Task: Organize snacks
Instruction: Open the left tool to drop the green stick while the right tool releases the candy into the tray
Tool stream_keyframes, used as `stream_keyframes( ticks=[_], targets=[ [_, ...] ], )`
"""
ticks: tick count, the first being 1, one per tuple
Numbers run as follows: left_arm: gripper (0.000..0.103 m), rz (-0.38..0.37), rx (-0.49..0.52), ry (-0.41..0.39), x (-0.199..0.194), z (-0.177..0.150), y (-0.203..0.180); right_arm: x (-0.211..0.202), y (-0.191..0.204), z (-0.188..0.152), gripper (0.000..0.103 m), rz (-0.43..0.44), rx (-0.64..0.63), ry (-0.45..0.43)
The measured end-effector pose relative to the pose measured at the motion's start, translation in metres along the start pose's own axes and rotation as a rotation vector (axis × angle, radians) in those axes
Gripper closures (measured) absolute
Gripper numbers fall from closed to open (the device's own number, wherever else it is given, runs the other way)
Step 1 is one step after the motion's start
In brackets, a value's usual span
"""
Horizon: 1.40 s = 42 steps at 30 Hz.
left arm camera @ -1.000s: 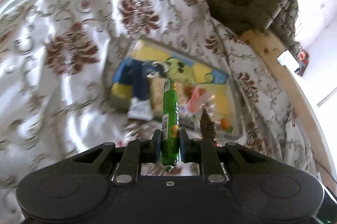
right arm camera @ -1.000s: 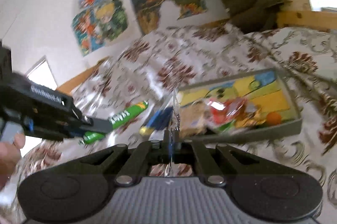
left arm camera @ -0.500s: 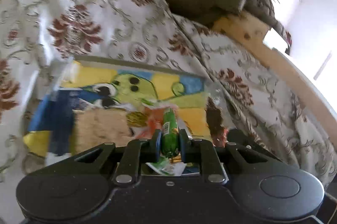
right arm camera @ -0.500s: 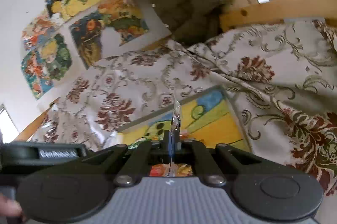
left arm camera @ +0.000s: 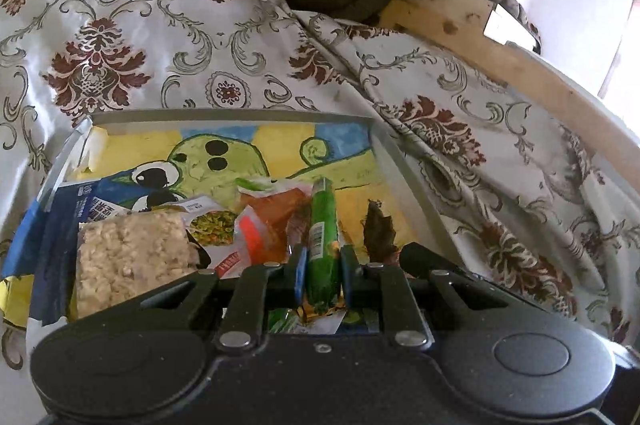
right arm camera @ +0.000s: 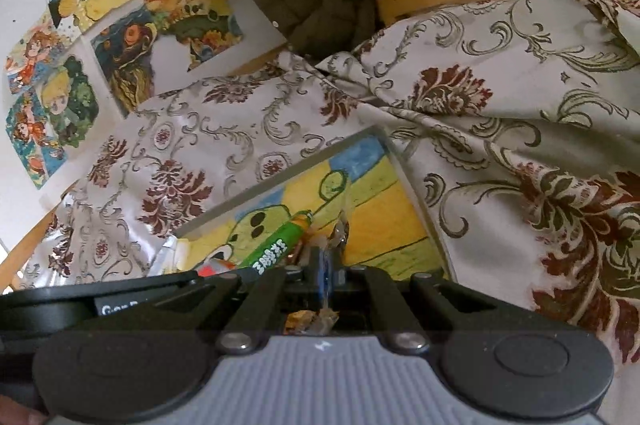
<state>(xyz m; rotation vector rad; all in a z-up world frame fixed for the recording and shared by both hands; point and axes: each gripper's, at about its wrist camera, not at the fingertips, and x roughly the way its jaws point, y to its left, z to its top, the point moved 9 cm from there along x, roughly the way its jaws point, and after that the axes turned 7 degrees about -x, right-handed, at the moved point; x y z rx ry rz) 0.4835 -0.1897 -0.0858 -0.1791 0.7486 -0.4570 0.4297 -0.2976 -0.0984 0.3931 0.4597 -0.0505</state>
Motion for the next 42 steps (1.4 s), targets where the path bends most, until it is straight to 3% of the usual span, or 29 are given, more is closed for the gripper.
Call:
stream_keyframes(
  ticks=[14, 16, 26, 36, 42],
  targets=[
    [0.080, 0.042, 0.011, 0.021, -0.004, -0.004, 0.001, -0.004, -0.012, -0.001, 0.092, -0.055, 0.006, 0.038],
    [0.077, 0.043, 0.010, 0.020, -0.006, -0.003, -0.001, -0.005, -0.014, 0.000, 0.086, -0.050, 0.015, 0.040],
    [0.057, 0.063, 0.003, -0.027, -0.032, 0.009, 0.002, -0.027, -0.016, 0.010, 0.065, -0.062, -0.003, 0.001],
    [0.021, 0.102, 0.030, -0.109, -0.066, 0.028, 0.000, -0.052, -0.007, 0.024, 0.043, -0.051, -0.032, -0.050],
    [0.009, 0.132, 0.042, -0.161, -0.089, 0.035, 0.000, -0.068, -0.002, 0.033, 0.031, -0.045, -0.049, -0.085]
  ],
)
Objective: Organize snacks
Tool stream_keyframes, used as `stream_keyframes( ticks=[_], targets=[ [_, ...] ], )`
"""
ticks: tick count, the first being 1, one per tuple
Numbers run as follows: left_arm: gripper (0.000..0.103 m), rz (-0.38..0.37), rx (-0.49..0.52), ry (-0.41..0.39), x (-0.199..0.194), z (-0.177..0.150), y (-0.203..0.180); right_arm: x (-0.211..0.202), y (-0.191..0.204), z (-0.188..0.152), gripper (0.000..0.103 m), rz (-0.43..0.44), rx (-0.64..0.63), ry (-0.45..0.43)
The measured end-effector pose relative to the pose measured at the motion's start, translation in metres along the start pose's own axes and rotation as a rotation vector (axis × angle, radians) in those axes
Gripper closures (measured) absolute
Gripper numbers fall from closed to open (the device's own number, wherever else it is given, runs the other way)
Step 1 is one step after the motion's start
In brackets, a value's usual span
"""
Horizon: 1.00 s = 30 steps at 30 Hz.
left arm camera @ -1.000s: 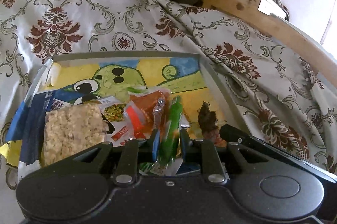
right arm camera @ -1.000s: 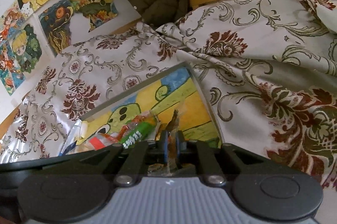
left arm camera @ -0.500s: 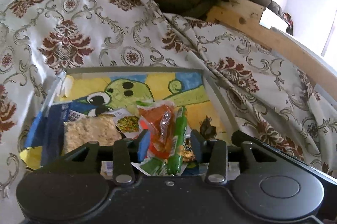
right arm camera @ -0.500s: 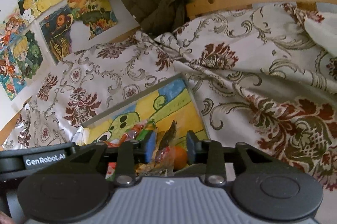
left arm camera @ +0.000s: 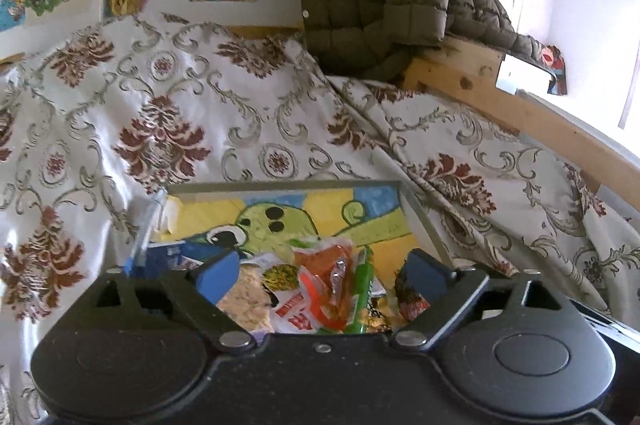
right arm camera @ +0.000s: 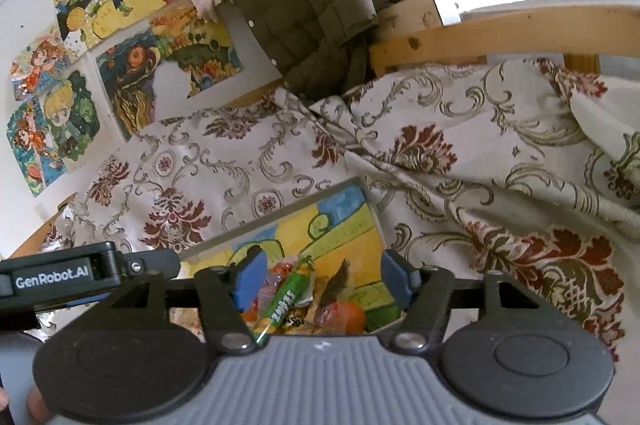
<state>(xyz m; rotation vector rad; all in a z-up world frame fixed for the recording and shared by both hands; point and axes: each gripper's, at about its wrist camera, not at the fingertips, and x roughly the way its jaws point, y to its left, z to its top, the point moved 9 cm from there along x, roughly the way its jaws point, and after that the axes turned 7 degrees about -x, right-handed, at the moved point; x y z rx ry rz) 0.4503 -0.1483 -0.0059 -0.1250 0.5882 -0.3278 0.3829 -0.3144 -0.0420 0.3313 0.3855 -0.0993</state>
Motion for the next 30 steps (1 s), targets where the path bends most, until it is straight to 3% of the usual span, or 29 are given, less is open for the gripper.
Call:
stream_keyframes(
  ticks=[13, 30],
  targets=[
    [0.002, 0.059, 0.012, -0.067, -0.055, 0.002, 0.003, -0.037, 0.007, 0.016, 0.006, 0.017, -0.057, -0.058],
    [0.001, 0.146, 0.017, -0.159, -0.131, -0.015, 0.017, -0.096, 0.021, 0.014, 0.000, 0.030, -0.161, -0.113]
  ],
)
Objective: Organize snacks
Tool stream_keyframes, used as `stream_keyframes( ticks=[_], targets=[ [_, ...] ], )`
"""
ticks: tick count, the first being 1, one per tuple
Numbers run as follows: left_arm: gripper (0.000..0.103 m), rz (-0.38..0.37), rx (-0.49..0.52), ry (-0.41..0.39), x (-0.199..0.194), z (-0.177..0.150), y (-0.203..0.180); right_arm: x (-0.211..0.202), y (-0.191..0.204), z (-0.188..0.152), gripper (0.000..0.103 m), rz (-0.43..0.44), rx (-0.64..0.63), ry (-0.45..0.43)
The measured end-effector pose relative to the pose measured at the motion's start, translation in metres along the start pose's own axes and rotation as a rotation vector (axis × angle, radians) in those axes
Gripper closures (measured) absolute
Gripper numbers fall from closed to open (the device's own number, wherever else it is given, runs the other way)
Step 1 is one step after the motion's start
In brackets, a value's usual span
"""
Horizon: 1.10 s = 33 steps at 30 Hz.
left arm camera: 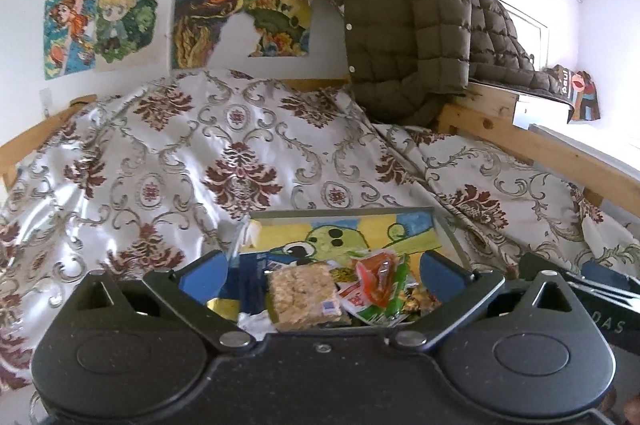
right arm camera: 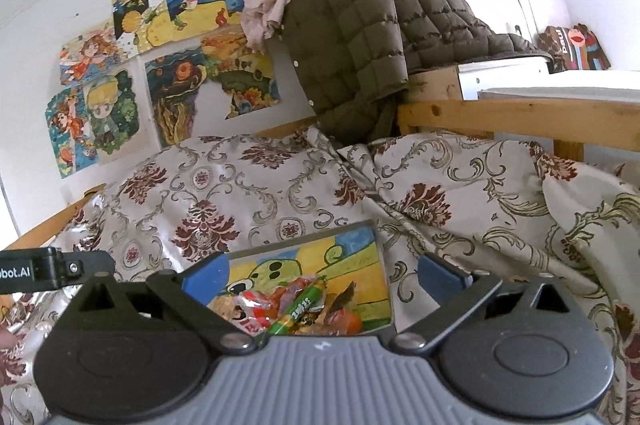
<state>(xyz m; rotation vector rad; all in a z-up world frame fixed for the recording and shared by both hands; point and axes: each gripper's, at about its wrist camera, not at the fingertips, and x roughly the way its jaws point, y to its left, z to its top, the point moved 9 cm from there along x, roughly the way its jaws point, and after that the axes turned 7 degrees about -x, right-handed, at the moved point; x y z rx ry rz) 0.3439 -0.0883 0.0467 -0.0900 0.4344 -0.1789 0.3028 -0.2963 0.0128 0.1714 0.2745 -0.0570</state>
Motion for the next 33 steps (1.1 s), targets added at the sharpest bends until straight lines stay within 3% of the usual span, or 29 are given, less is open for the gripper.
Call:
stream_keyframes(
  ticks=[20, 33],
  targets=[
    [0.001, 0.134, -0.119, -0.060, -0.073, -0.060, 0.046, -0.071, 0.029, -0.020, 0.000, 0.045, -0.145, -0.014],
    [0.001, 0.149, -0.145, -0.088, -0.111, -0.085, 0.048, -0.109, 0.035, -0.033, 0.000, 0.066, -0.178, -0.001]
  ],
)
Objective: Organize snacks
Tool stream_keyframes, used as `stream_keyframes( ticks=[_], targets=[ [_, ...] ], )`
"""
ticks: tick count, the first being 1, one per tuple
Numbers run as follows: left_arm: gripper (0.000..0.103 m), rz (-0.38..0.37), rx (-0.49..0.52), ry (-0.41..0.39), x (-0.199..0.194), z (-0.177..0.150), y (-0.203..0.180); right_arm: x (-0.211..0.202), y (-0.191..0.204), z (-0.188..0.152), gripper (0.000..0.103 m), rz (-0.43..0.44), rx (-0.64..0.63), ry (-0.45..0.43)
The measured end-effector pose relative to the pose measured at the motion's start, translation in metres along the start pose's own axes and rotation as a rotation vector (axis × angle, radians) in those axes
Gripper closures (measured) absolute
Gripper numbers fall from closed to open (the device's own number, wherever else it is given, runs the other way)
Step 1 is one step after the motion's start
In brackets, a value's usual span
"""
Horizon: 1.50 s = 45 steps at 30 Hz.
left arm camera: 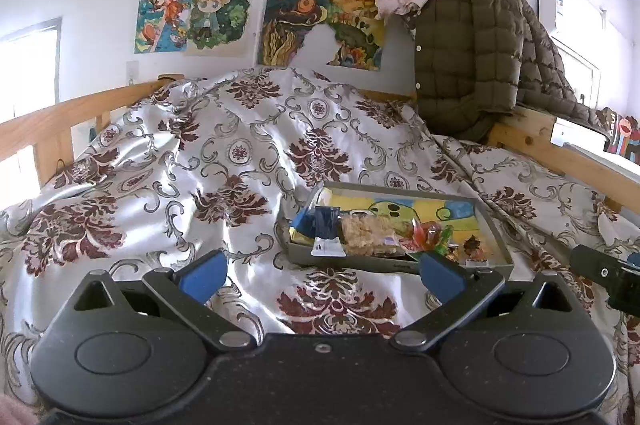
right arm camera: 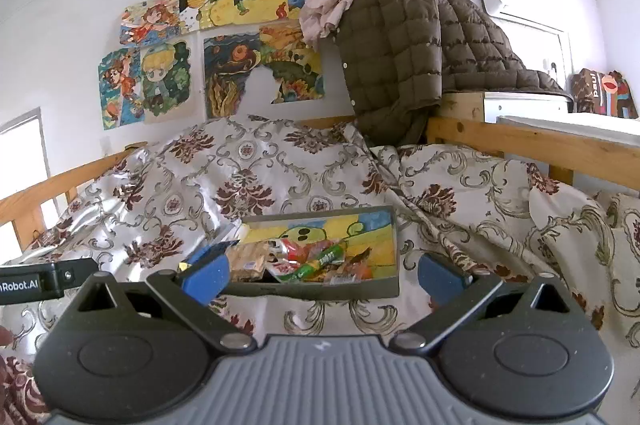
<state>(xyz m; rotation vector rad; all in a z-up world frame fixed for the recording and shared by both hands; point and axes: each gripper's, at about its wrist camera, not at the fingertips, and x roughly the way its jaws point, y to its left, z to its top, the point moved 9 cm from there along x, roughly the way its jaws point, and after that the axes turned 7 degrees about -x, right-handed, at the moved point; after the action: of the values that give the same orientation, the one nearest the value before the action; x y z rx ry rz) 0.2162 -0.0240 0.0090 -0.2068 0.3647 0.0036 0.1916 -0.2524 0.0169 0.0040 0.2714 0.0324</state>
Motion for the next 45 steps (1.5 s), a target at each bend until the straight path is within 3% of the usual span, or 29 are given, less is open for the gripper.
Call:
stream_keyframes(
  ticks=[11, 25, 33, 45],
  targets=[
    [0.001, 0.001, 0.018, -0.006, -0.025, -0.019, 0.004, -0.025, 0.004, -0.014, 0.000, 0.009, -0.007, 0.025],
    [0.001, 0.014, -0.030, 0.058, -0.036, -0.053, 0.025, -0.046, 0.020, -0.031, 0.000, 0.037, -0.024, 0.062],
    [0.001, 0.014, -0.084, 0.056, -0.047, -0.058, 0.036, -0.059, 0.027, -0.035, 0.000, 0.039, -0.029, 0.075],
    [0.001, 0.032, 0.035, 0.067, -0.056, -0.069, 0.021, -0.056, 0.038, -0.050, 0.000, 0.003, -0.087, 0.160]
  ],
)
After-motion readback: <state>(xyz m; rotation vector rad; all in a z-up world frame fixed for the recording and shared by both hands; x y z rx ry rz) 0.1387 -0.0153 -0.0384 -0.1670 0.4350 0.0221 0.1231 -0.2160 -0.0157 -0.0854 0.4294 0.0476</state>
